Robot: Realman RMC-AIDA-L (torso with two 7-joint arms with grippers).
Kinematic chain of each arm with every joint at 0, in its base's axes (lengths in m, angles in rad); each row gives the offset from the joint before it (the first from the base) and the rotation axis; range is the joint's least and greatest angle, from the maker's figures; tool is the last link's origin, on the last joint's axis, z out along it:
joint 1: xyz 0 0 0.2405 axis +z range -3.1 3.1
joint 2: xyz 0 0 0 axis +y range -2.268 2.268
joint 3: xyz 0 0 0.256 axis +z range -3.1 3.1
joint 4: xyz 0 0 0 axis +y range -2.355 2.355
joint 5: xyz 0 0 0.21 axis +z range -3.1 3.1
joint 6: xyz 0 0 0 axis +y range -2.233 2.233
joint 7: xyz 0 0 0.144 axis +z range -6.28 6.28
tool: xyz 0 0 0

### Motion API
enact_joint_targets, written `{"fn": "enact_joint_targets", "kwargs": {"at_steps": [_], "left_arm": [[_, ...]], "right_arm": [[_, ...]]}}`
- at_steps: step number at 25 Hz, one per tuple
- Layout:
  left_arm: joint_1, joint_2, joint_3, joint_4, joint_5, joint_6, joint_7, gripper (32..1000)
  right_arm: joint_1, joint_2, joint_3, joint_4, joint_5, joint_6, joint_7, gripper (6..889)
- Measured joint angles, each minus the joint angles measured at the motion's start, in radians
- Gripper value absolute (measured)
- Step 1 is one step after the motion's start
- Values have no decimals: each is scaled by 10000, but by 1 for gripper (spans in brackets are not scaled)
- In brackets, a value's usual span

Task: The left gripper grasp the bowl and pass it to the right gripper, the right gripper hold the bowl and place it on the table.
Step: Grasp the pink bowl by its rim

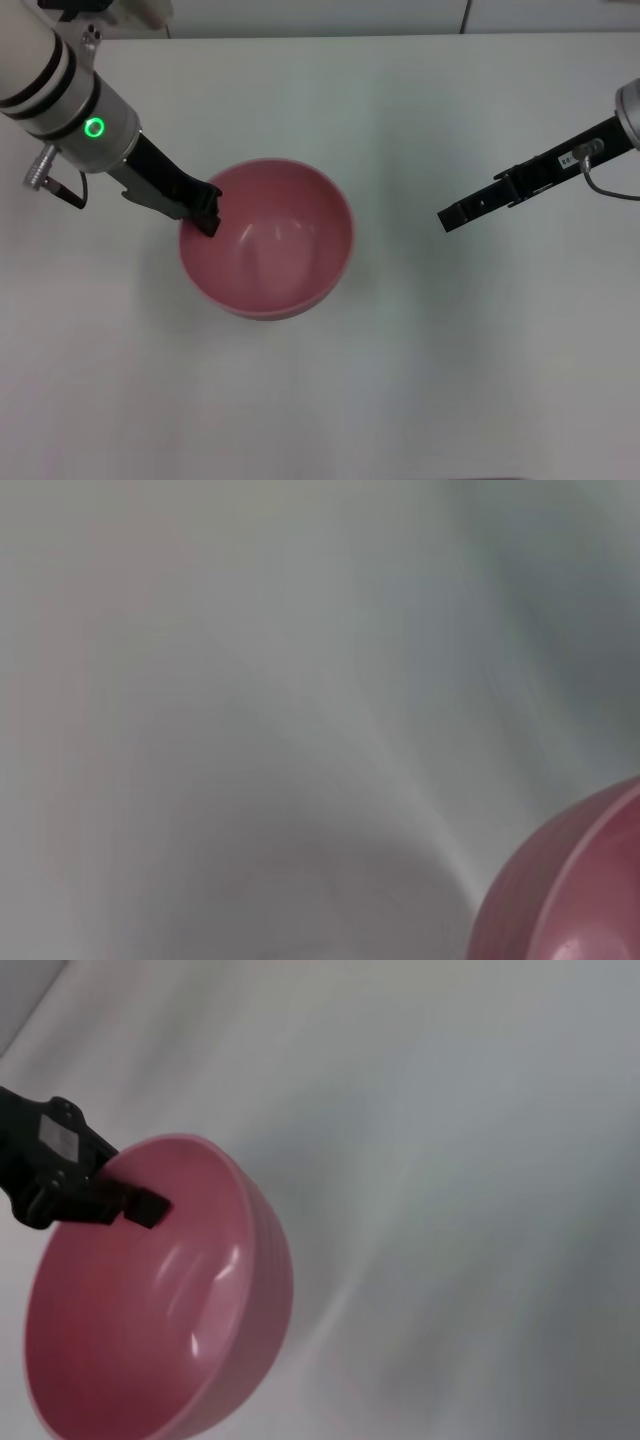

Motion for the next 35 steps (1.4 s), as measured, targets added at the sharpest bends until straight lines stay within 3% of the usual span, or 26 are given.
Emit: {"fn": "enact_joint_targets", "kwargs": {"at_steps": [8, 20, 28, 35], "left_arm": [[-47, -25, 297, 9, -9, -1, -184, 74], [-88, -41, 1447, 674, -706, -2, -783, 84], [-355, -41, 1533, 586, -653, -213, -904, 90], [-501, -12, 1499, 566, -645, -344, -939, 96]], "right_arm": [[329, 1, 68, -30, 261, -150, 38, 853], [691, 1, 41, -37, 403, -143, 93, 849], [1152, 1, -21, 205, 354, -67, 221, 847], [1557, 1, -377, 913, 325, 85, 230, 844]]}}
